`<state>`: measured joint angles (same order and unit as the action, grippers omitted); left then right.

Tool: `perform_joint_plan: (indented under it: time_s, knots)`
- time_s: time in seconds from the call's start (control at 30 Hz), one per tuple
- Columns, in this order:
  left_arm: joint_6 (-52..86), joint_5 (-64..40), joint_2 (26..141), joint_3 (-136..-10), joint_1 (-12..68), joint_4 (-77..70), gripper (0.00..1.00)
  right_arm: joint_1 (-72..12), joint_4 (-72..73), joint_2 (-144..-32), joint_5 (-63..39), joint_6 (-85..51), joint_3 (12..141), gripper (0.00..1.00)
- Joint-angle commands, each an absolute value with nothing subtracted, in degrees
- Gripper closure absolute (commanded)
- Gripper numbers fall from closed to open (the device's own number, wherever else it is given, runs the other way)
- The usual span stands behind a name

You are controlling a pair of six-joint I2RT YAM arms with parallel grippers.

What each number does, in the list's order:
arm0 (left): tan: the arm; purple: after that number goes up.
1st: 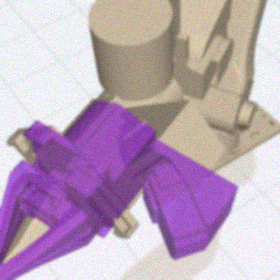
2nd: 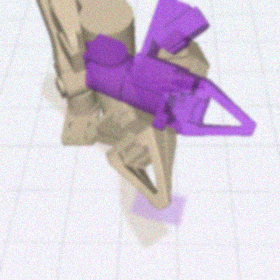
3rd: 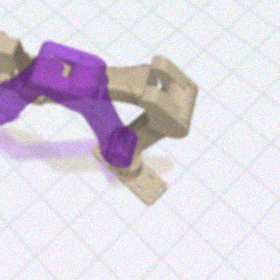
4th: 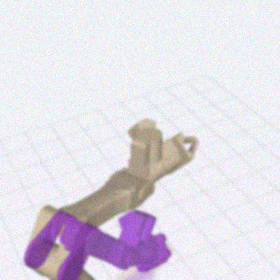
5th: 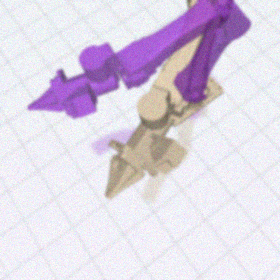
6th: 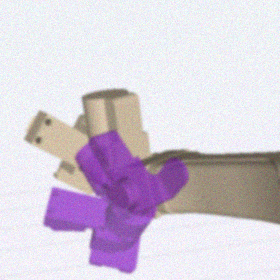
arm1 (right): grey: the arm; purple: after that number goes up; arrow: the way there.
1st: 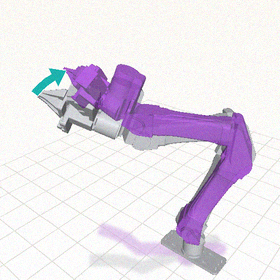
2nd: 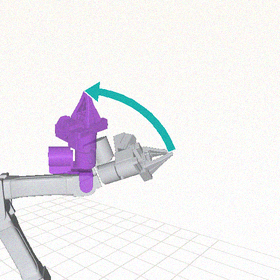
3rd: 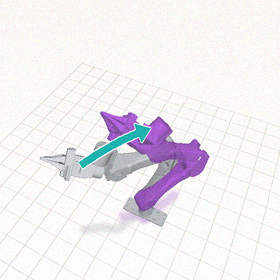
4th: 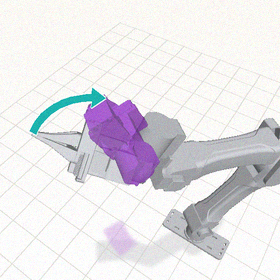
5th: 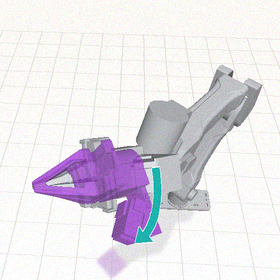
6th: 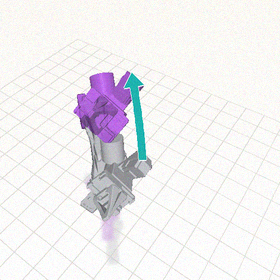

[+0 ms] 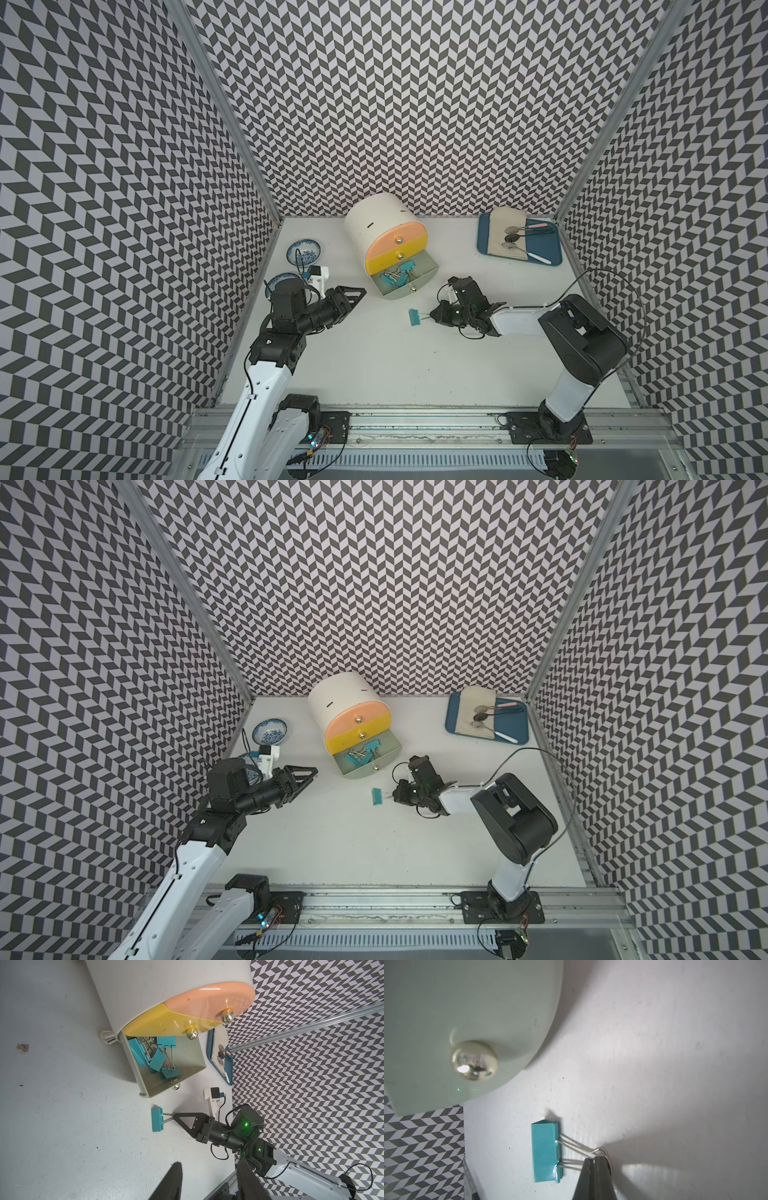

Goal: Put the binder clips in the drawer according to color
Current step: Move the binder clip to the center of the board.

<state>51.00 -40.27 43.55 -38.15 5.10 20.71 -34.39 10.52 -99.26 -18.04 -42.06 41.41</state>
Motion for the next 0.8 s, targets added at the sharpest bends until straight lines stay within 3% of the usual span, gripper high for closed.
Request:
perform_joint_plan:
  time_s: [0.0,0.43,0.77]
  knots:
    - [51.13,-41.21,42.2,-38.42,4.75,20.74,0.53,-34.89,9.47,-95.78,-16.79,-42.45,38.06,1.0]
    - [52.81,-41.97,38.65,-37.23,4.74,20.72,0.53,-41.83,3.95,-83.67,-13.27,-41.57,30.38,1.0]
    - [53.95,-41.57,35.04,-36.75,4.75,22.32,0.53,-42.19,-2.3,-82.06,-9.53,-37.68,36.81,1.0]
